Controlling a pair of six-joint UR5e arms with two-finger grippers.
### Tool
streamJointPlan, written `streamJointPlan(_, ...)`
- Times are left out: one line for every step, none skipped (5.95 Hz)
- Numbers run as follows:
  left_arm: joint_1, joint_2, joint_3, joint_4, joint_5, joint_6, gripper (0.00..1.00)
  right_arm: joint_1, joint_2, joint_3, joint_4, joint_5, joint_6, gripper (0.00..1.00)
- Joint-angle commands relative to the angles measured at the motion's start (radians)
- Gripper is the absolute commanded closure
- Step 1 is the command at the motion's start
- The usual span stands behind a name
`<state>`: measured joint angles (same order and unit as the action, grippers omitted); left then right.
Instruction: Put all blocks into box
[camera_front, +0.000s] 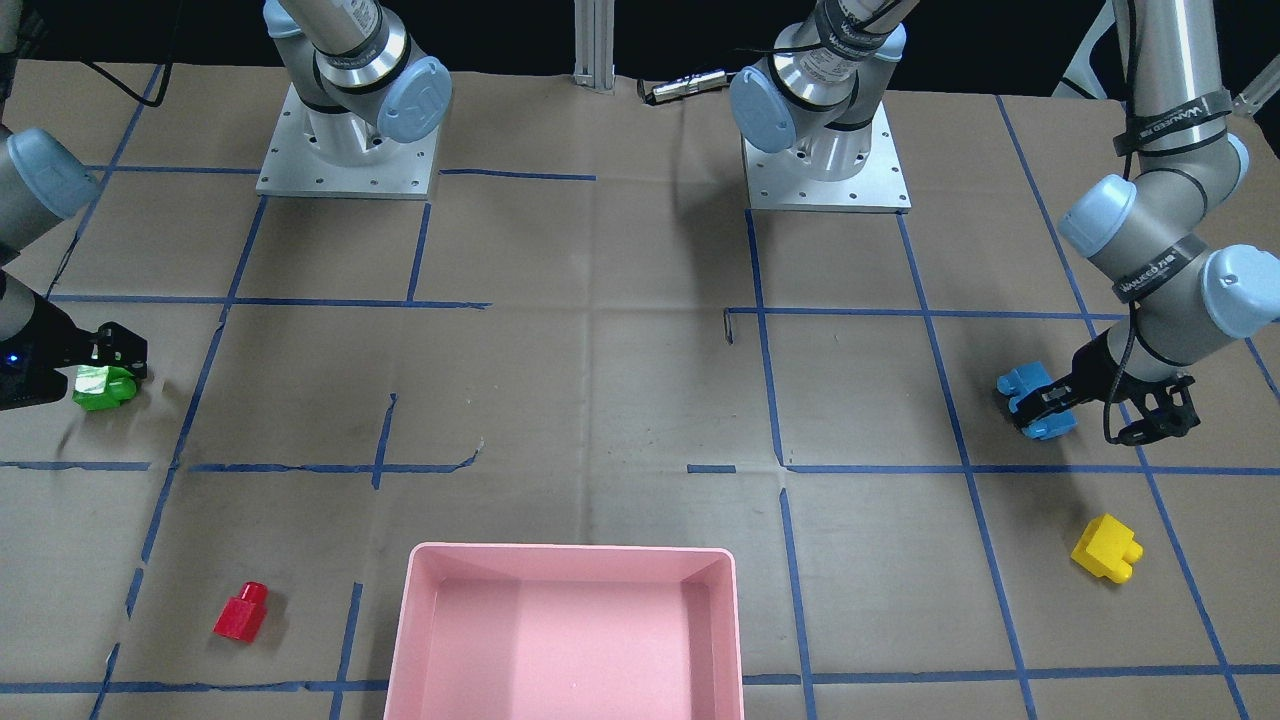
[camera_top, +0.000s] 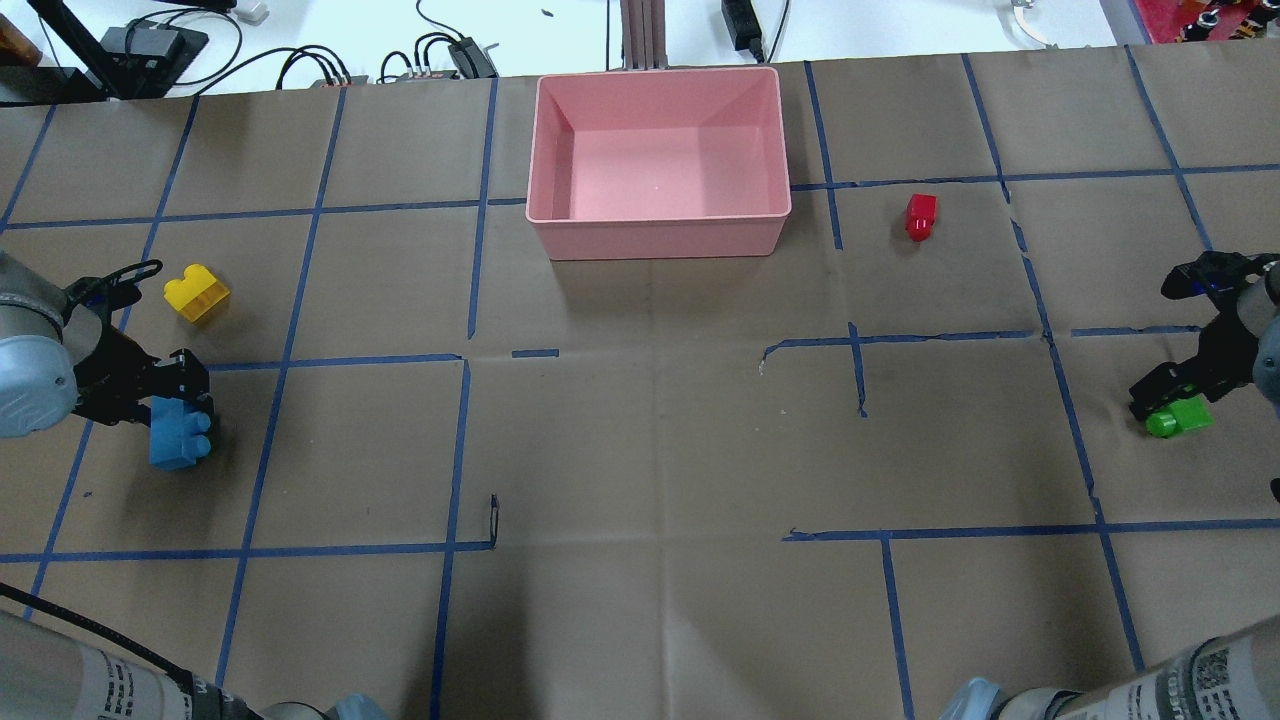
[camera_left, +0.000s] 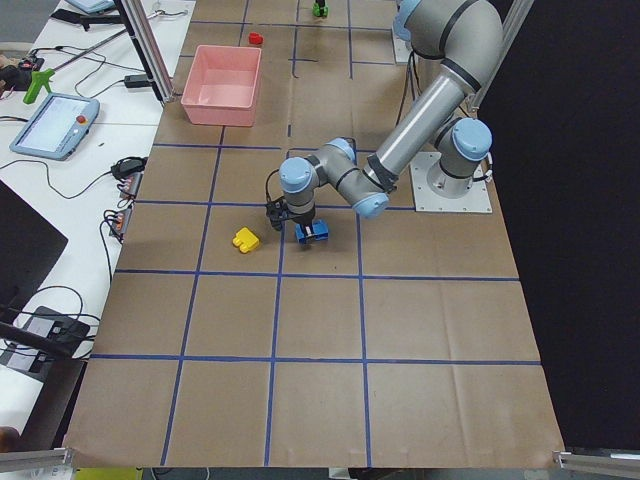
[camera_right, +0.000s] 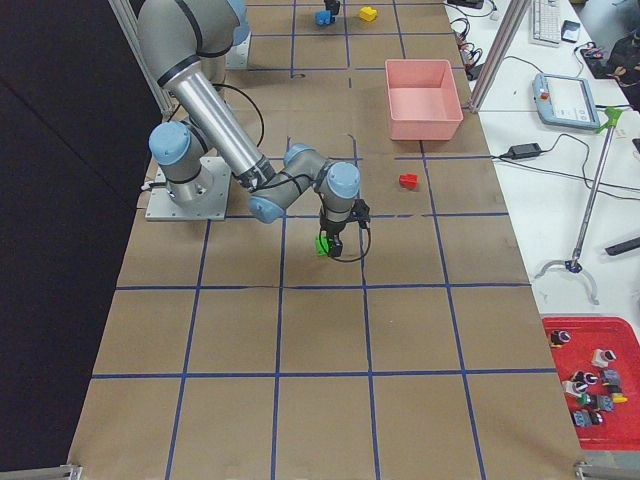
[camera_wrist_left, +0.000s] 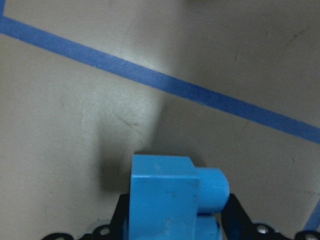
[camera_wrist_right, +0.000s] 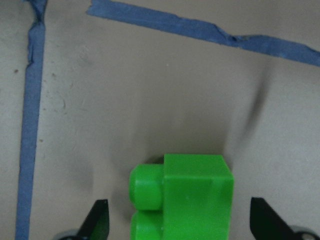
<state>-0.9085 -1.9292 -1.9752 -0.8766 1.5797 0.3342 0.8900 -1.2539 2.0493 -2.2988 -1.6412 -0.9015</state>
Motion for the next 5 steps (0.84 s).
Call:
streamJointPlan(-0.016,0.041,0.074,-0.015,-0.006,0.0,0.87,0.0,0.001,0.005,-0.001,-0.006,-0.028,0.15)
streamJointPlan(-0.058,0.065,0.196,-0.147,-0.006,0.0,0.87,0.001,-0.001,0.002,0.005,-0.011,-0.049,0.24)
streamJointPlan(-0.094,0.07,0.308,-0.262,-0.006,-0.003,0.89,0.001,-0.002,-0.006,0.004,-0.014,-0.051,0.67)
streamJointPlan(-0.134,0.053,0.417,-0.333,-0.015,-0.006,0.89,0.001,-0.004,-0.014,0.004,-0.012,-0.048,0.97)
streamJointPlan(-0.22,0.044,0.497,-0.355,-0.023,-0.006,0.89,0.001,-0.012,-0.018,0.004,-0.012,-0.054,0.98)
